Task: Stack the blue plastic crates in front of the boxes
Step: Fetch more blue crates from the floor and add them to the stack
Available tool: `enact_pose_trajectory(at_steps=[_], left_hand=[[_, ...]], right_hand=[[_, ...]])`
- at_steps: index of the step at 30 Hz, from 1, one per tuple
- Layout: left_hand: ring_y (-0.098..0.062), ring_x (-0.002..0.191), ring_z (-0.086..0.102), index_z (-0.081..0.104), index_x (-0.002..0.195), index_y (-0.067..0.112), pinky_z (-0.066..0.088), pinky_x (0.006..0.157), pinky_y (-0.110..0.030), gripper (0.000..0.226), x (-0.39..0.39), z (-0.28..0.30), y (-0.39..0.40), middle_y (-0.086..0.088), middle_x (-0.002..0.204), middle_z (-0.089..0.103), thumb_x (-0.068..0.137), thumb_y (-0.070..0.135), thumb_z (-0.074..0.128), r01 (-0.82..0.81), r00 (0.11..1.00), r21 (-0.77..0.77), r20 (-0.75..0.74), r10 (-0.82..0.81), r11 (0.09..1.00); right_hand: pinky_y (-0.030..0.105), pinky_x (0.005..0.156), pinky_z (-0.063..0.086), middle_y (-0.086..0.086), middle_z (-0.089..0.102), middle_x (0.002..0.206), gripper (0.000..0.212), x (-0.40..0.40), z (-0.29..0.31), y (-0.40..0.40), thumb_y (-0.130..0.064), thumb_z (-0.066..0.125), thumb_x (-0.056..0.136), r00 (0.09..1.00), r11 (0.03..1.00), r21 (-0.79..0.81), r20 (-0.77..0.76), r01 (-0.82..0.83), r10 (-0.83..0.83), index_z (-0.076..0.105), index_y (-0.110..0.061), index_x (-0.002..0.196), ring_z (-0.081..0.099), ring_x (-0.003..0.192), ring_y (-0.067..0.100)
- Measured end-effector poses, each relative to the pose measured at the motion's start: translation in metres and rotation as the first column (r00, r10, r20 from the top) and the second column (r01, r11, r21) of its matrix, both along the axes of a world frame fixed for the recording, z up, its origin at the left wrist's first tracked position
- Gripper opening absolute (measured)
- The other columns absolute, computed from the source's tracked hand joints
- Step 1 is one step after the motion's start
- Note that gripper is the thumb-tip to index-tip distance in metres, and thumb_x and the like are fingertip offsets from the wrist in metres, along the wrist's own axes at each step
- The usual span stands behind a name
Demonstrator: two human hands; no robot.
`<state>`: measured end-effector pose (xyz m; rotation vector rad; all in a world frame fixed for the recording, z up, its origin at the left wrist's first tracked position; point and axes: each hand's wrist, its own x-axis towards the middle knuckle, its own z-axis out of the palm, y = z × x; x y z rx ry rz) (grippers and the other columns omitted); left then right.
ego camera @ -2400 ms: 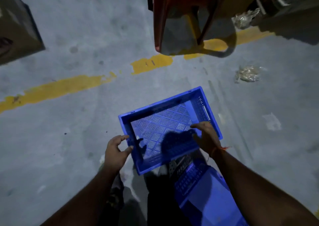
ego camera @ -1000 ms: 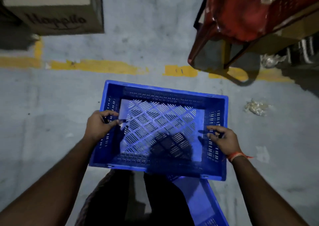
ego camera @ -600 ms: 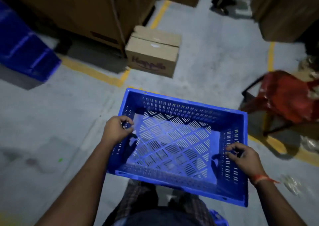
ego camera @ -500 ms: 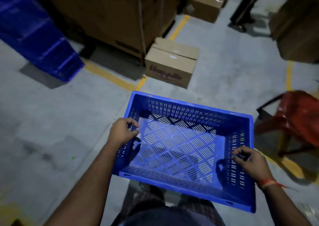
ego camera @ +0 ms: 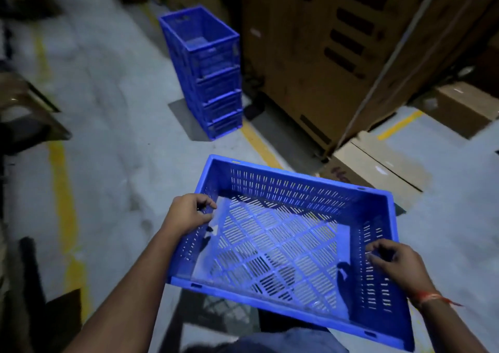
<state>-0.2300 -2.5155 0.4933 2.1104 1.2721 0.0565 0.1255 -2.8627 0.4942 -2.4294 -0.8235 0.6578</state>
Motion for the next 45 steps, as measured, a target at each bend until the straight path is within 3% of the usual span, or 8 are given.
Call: enact_pose_trajectory(at_steps=[3,7,13,15,19,25,29,45], left_hand=[[-0.011,0.064,0.063,0.070,0.073,0.039,0.043,0.063,-0.016,0.023,-0.015,0.006,0.051,0.001,0.073,0.071,0.070,0.022,0.085,-0.072,0.997,0.008,-0.008,0.073,0.997],[-0.003,0.058,0.058,0.069,0.071,0.041,0.040,0.060,-0.013,0.027,-0.032,0.012,0.120,0.003,0.070,0.069,0.070,0.021,0.086,-0.164,0.986,0.036,-0.034,0.166,0.986],[0.009,0.055,0.056,0.075,0.078,0.032,0.036,0.053,-0.009,0.020,-0.071,0.025,0.205,0.034,0.060,0.060,0.072,0.015,0.084,-0.311,0.950,0.073,-0.005,0.312,0.948],[0.009,0.054,0.055,0.076,0.081,0.028,0.035,0.051,-0.010,0.018,-0.086,0.026,0.232,0.028,0.057,0.061,0.073,0.015,0.084,-0.366,0.930,0.081,0.012,0.366,0.927],[0.002,0.052,0.053,0.074,0.079,0.033,0.036,0.053,-0.018,0.020,-0.114,0.015,0.293,0.007,0.062,0.063,0.072,0.017,0.086,-0.457,0.889,0.096,0.031,0.457,0.884],[-0.009,0.055,0.055,0.073,0.073,0.036,0.040,0.057,-0.026,0.024,-0.163,-0.007,0.402,0.005,0.062,0.063,0.070,0.018,0.088,-0.542,0.839,0.034,0.085,0.538,0.840],[-0.013,0.059,0.059,0.074,0.077,0.034,0.040,0.058,-0.026,0.020,-0.200,0.003,0.478,0.003,0.066,0.067,0.072,0.020,0.087,-0.570,0.821,0.058,0.081,0.566,0.819],[-0.005,0.051,0.052,0.072,0.077,0.036,0.036,0.053,-0.025,0.021,-0.243,0.020,0.789,0.007,0.060,0.062,0.072,0.021,0.086,-0.474,0.879,0.047,0.083,0.469,0.879]], right_hand=[[0.023,0.059,0.045,-0.001,0.070,0.068,0.039,0.012,-0.006,0.078,-0.010,0.083,0.072,0.998,0.998,0.031,-0.022,-0.060,0.061,0.067,-0.045,0.084,0.065,0.064,0.014],[0.027,0.062,0.046,0.000,0.069,0.070,0.035,0.025,-0.018,0.184,-0.011,0.082,0.073,0.985,0.986,0.031,-0.049,-0.164,0.165,0.068,-0.042,0.085,0.067,0.069,0.018],[0.020,0.049,0.036,-0.002,0.049,0.053,0.023,0.025,-0.012,0.337,-0.009,0.082,0.072,0.941,0.940,0.075,-0.040,-0.333,0.336,0.071,-0.029,0.072,0.051,0.050,0.008],[0.023,0.051,0.037,-0.004,0.046,0.053,0.022,0.018,-0.005,0.386,-0.010,0.081,0.072,0.927,0.926,0.082,-0.041,-0.368,0.372,0.072,-0.029,0.076,0.047,0.048,0.007],[0.025,0.056,0.042,-0.001,0.052,0.056,0.023,0.003,-0.002,0.483,-0.012,0.081,0.073,0.903,0.902,0.042,-0.012,-0.430,0.430,0.070,-0.032,0.071,0.061,0.062,0.023],[0.014,0.055,0.040,0.004,0.062,0.060,0.019,-0.034,-0.004,0.625,-0.017,0.082,0.071,0.885,0.885,0.009,0.024,-0.465,0.465,0.071,-0.032,0.073,0.055,0.055,0.006],[0.016,0.053,0.039,0.009,0.060,0.061,0.018,-0.068,0.011,0.710,-0.017,0.083,0.073,0.877,0.876,0.018,0.023,-0.481,0.481,0.072,-0.032,0.076,0.053,0.053,0.010],[0.019,0.050,0.040,-0.005,0.058,0.054,0.019,-0.131,-0.002,0.960,-0.019,0.084,0.070,0.946,0.941,0.123,-0.031,-0.316,0.322,0.075,-0.034,0.079,0.048,0.047,0.002]])
